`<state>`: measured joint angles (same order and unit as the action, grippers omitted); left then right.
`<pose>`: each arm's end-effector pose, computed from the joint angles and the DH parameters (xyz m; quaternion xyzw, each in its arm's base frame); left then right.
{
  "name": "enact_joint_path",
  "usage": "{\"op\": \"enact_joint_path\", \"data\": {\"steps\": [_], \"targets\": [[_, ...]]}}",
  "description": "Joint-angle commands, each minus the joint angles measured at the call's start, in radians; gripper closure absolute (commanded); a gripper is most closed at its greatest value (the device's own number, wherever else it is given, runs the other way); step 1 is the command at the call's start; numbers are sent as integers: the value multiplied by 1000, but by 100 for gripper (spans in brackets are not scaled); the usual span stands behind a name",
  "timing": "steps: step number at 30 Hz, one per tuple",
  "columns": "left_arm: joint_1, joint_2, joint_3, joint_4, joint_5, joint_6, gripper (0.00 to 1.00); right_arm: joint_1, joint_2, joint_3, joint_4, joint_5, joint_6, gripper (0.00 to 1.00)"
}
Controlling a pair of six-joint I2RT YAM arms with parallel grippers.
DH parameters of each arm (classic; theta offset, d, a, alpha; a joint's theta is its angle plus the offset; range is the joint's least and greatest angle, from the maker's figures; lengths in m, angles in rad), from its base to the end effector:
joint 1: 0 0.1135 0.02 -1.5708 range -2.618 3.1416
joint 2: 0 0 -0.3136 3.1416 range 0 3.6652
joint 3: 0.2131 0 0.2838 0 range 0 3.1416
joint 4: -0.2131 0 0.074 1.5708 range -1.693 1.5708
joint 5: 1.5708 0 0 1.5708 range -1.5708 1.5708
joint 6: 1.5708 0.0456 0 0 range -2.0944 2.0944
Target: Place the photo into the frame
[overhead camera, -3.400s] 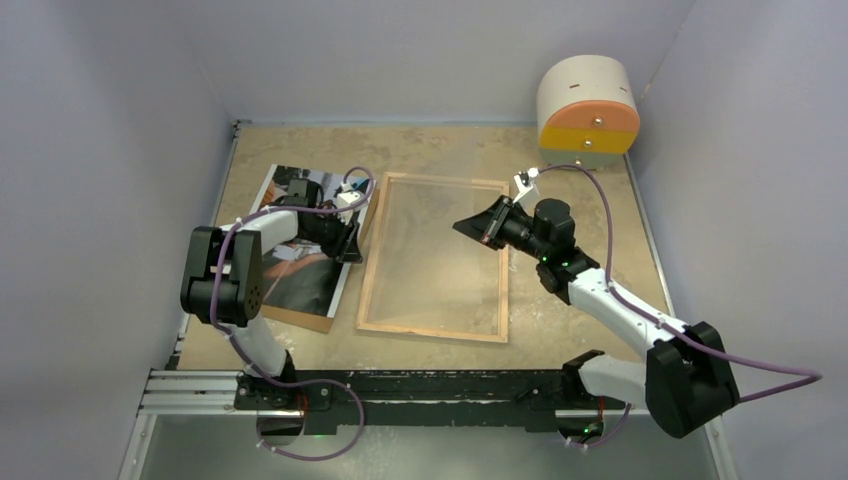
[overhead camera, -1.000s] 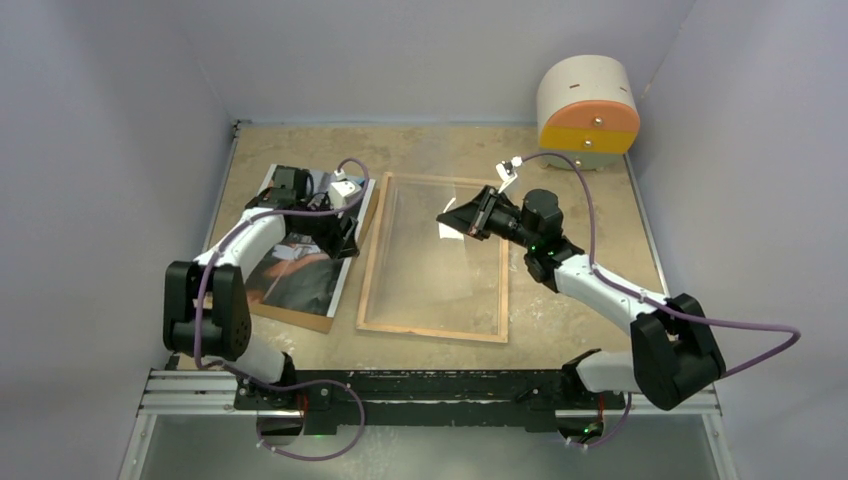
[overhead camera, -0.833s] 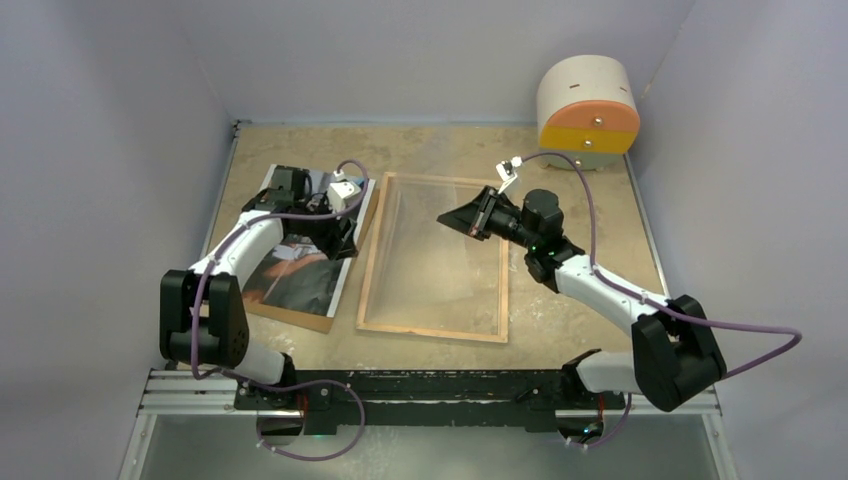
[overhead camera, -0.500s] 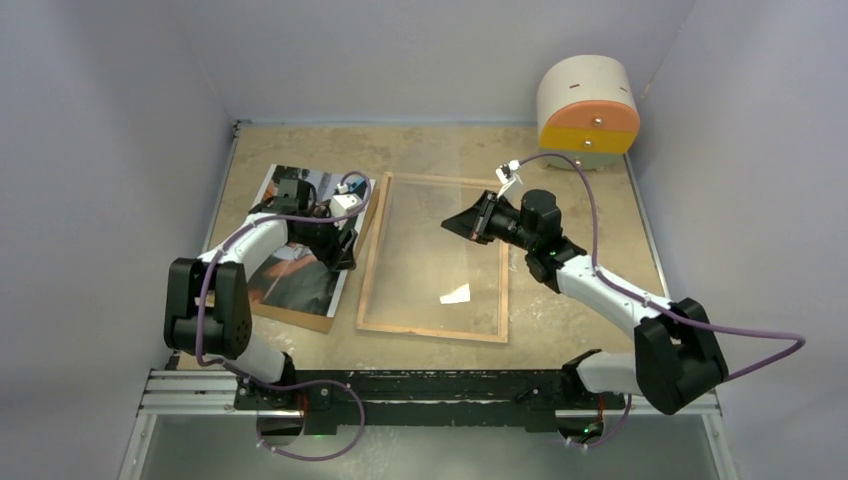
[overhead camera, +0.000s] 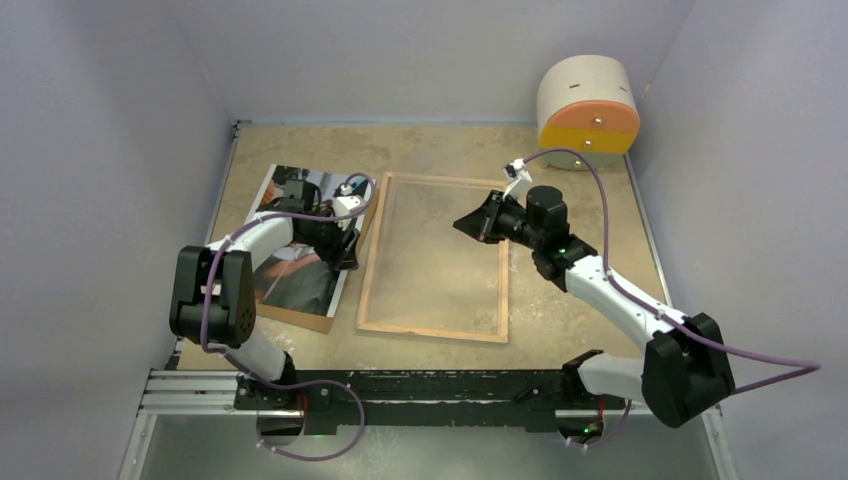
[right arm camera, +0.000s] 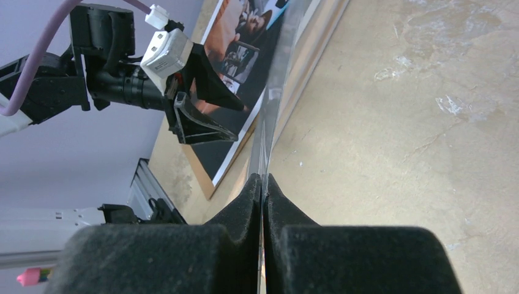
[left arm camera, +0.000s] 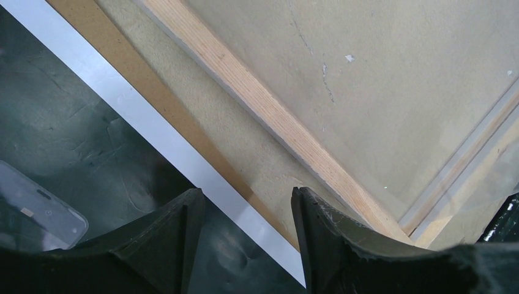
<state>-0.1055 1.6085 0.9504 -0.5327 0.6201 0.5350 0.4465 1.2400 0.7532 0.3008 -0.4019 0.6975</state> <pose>0.3246 -0.0610 0.2015 0.3491 0.8695 -0.2544 0.2396 0.2677 0.1479 0.3119 -0.0320 0.7642 0.4678 0.4428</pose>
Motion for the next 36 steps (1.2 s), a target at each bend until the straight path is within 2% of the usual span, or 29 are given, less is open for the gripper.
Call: {"op": "enact_joint_path", "data": {"steps": [1,19,24,27,33,36], "targets": [[-9,17,-8,36,15,-13,42,-1,-53,26,-48,39,-58,100],[-23,38,-11,54,13,-26,44,-2,-43,-16,-74,69,-14,100],[-26,37,-10,54,14,-29,44,-2,-41,-59,-63,88,25,90],[-28,42,-9,56,13,-30,44,-3,-42,-74,-57,96,40,75],[-31,51,-6,59,8,-33,46,-4,-33,-81,-56,101,59,57],[-31,51,-7,57,6,-31,46,-8,-33,-84,-58,103,58,51]]}}
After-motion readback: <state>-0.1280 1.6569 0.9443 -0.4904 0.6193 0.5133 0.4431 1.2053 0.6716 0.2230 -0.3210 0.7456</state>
